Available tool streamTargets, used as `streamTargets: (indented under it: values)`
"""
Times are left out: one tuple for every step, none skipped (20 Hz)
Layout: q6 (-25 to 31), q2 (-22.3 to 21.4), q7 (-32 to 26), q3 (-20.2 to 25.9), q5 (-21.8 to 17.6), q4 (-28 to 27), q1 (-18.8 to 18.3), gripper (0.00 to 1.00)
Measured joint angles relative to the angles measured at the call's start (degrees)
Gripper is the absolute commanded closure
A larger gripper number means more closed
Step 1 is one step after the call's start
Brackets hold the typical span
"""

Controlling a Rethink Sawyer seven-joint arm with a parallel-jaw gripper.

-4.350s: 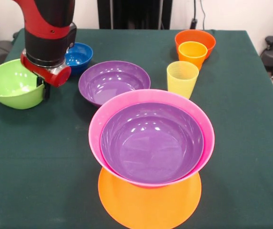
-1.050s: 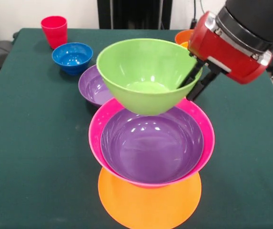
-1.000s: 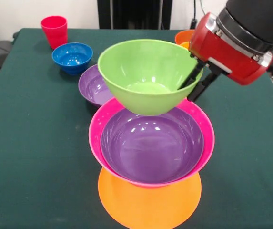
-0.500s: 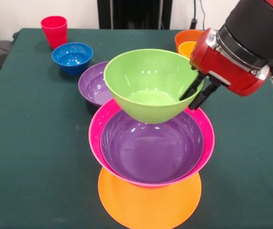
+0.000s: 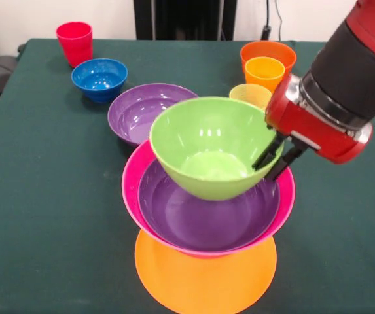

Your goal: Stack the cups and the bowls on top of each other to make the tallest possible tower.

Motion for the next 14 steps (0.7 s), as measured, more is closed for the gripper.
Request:
streamTargets:
  values:
    - [-0.1,0.5,0.0,0.0,0.2,-0.4,-0.1,1.00]
    - [-0.2,0.9,0.0,0.0,0.5,-0.9,-0.2,1.00]
    - [-0.3,1.3,0.0,0.0,0.6,-1.2,-0.2,1.00]
    - [-0.5,1.7,0.0,0.0,0.7,-1.5,-0.3,1.00]
    - [-0.6,1.9,0.0,0.0,0.8,-1.7,-0.3,1.00]
    - [-0.8,2.3,0.0,0.0,0.9,-2.0,-0.3,1.00]
    - [-0.9,2.6,0.0,0.0,0.9,-2.2,-0.3,1.00]
    - [-1.1,2.9,0.0,-0.1,0.9,-2.4,-0.4,1.00]
    - [-1.2,3.4,0.0,-0.2,0.9,-2.8,-0.5,1.00]
    - [-1.2,3.6,0.0,-0.2,0.9,-3.0,-0.5,1.00]
    - [-1.2,3.8,0.0,-0.3,0.9,-3.2,-0.5,1.00]
    - [-1.2,4.0,0.0,-0.4,0.9,-3.4,-0.6,1.00]
    - [-1.2,4.1,0.0,-0.8,0.9,-3.7,-0.6,0.00]
    - [-1.2,4.2,0.0,-0.9,0.9,-3.7,-0.6,0.00]
